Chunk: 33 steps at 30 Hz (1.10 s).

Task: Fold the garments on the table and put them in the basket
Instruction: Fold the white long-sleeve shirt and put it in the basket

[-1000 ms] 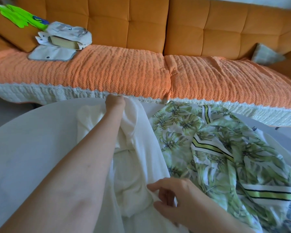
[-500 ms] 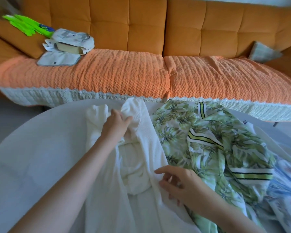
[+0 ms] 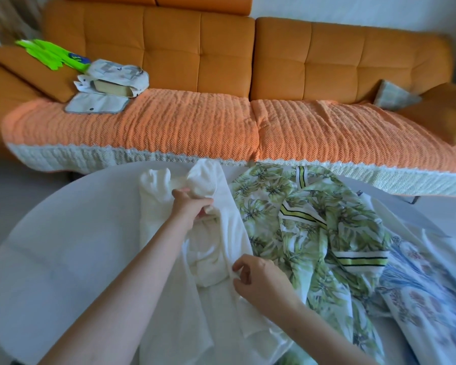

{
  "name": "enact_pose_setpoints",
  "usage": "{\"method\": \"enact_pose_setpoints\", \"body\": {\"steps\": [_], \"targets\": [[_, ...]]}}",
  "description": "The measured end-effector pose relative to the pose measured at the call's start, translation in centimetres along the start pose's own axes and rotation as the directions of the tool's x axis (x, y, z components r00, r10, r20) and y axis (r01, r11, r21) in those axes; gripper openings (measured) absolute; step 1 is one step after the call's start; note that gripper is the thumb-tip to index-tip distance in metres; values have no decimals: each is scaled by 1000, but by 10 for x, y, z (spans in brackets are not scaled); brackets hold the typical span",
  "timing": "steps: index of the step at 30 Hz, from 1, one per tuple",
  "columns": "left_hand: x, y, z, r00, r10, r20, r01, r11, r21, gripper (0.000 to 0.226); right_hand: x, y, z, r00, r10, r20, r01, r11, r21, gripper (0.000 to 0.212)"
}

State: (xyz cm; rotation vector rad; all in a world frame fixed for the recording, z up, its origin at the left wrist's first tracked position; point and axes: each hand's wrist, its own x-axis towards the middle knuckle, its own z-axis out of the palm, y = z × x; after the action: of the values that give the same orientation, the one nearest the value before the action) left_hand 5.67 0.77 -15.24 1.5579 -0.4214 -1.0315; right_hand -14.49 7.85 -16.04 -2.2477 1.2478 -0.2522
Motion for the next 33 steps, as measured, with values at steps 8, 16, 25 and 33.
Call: {"method": "enact_pose_setpoints", "body": {"steps": [8, 16, 25, 33], "targets": [[2, 4, 8, 983, 182, 1, -167, 899, 406, 16, -10, -4, -16, 994, -68, -85, 82, 981, 178, 18], [-6, -11, -23, 838, 538, -95, -389, 709, 589, 39, -12, -17, -1, 976, -179, 120, 173, 983, 65, 28], [-15, -23, -28, 677, 614, 406, -536, 32, 844, 41, -26, -4, 1, 955, -269, 125, 276, 960, -44, 38], [-65, -48, -59, 619, 678, 398, -657, 169, 735, 29, -46, 39, -36, 995, -96, -11, 97, 983, 158, 26]]}}
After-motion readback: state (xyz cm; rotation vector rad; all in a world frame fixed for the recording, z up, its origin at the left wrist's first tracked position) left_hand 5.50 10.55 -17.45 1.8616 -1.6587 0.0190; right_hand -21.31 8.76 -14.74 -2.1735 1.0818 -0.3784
